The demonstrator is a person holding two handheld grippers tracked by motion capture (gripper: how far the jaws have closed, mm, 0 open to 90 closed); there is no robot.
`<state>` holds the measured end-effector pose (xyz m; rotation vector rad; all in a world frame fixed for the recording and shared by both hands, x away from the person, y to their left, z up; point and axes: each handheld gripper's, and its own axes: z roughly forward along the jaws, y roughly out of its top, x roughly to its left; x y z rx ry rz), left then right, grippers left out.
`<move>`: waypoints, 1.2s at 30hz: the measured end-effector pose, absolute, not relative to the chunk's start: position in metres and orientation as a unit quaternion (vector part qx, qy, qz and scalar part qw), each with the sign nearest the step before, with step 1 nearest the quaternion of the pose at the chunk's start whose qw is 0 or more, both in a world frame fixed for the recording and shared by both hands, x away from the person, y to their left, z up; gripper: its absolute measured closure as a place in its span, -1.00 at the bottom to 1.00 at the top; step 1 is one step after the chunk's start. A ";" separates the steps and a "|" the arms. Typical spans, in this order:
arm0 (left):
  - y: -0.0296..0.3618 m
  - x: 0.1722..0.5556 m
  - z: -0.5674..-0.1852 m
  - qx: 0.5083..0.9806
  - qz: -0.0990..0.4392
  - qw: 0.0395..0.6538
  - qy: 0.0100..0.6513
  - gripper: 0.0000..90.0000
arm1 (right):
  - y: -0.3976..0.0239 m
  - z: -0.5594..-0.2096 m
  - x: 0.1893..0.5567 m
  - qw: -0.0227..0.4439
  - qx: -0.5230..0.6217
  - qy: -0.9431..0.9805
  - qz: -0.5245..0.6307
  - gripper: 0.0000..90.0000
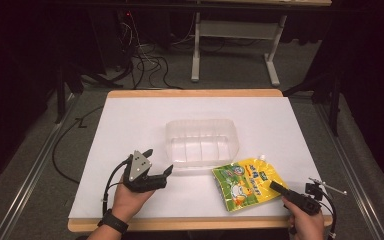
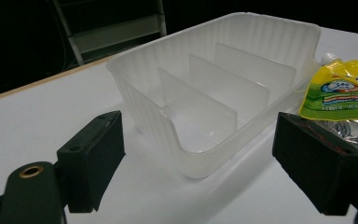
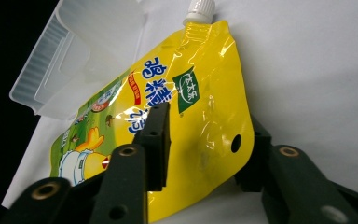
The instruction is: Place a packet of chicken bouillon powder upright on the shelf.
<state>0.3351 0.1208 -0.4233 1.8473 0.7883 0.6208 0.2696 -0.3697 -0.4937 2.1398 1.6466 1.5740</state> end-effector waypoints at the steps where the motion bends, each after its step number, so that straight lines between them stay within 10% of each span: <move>1: 0.121 0.335 -0.423 0.763 0.256 0.497 0.325 -0.62 | -0.370 -0.494 0.270 0.008 0.685 0.527 0.504 0.45; 5: 0.123 0.333 -0.423 0.763 0.260 0.494 0.325 -0.62 | -0.372 -0.492 0.273 0.007 0.683 0.528 0.505 1.00; 36: 0.146 0.326 -0.426 0.759 0.266 0.481 0.349 -0.57 | -0.370 -0.392 0.256 0.279 0.590 0.548 0.523 1.00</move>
